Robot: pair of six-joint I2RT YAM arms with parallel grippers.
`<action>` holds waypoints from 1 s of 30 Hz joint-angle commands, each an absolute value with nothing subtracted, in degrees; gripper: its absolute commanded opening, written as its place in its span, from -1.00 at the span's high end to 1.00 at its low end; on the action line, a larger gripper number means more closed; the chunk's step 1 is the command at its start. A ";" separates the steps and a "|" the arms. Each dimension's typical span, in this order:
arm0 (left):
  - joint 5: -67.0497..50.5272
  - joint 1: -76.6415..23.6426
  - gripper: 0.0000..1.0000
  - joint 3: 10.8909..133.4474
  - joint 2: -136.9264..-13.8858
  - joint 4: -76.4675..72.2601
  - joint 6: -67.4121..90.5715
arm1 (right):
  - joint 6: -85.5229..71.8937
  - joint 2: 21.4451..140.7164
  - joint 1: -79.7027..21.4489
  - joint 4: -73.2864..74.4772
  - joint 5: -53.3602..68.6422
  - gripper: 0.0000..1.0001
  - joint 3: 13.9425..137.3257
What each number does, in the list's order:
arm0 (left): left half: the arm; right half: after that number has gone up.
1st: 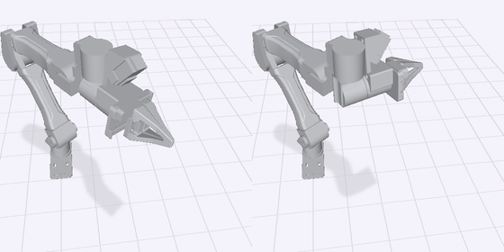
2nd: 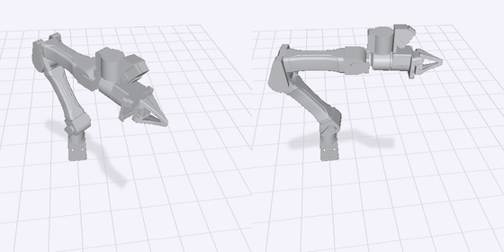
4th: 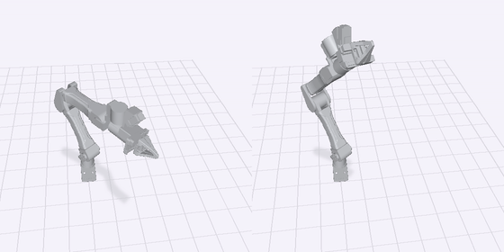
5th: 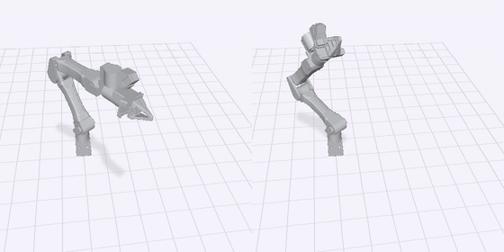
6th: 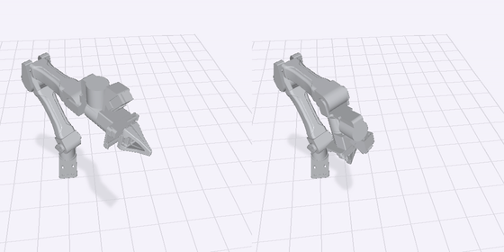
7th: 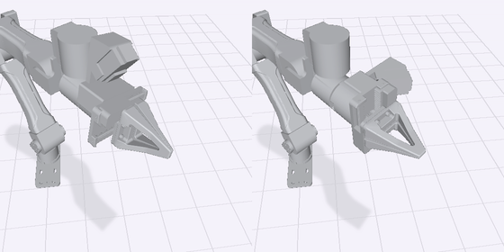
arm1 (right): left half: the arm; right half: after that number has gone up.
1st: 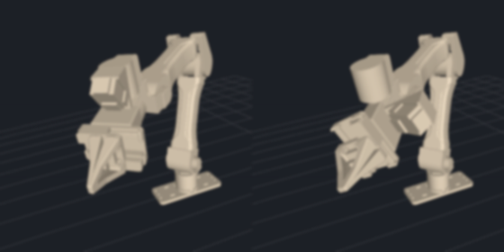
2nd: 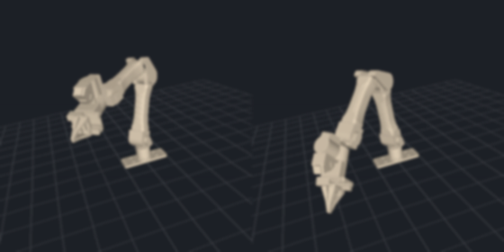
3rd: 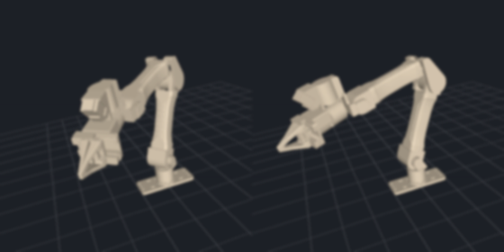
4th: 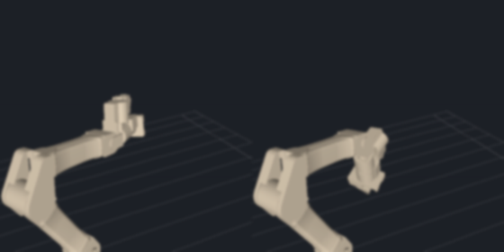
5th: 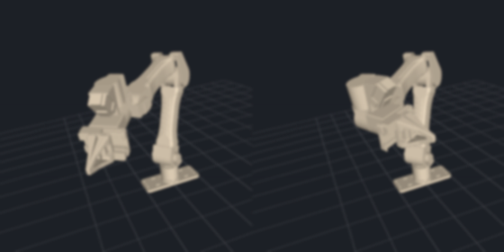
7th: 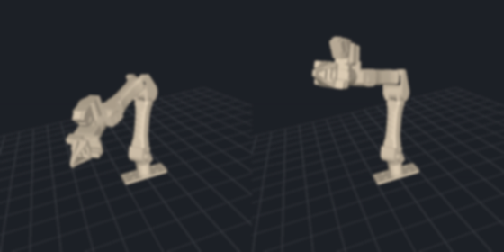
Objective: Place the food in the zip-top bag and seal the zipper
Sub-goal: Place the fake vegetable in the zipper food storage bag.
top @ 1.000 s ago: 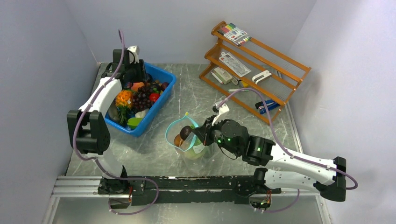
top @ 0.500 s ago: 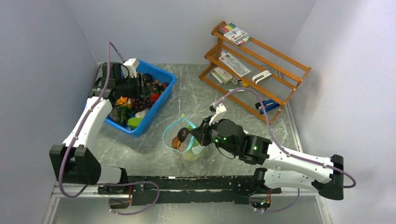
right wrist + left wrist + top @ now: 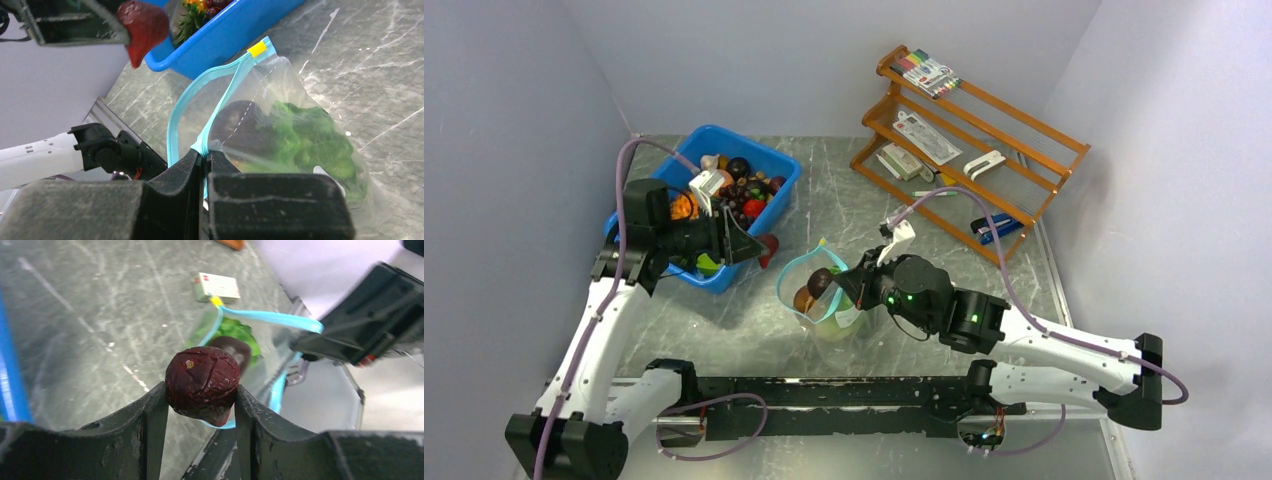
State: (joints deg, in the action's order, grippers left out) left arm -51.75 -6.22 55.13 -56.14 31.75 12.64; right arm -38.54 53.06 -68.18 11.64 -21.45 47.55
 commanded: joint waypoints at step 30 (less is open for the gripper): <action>-38.17 -27.67 0.20 45.21 -51.94 26.55 26.69 | -35.78 54.62 -67.91 3.04 -18.01 1.00 50.27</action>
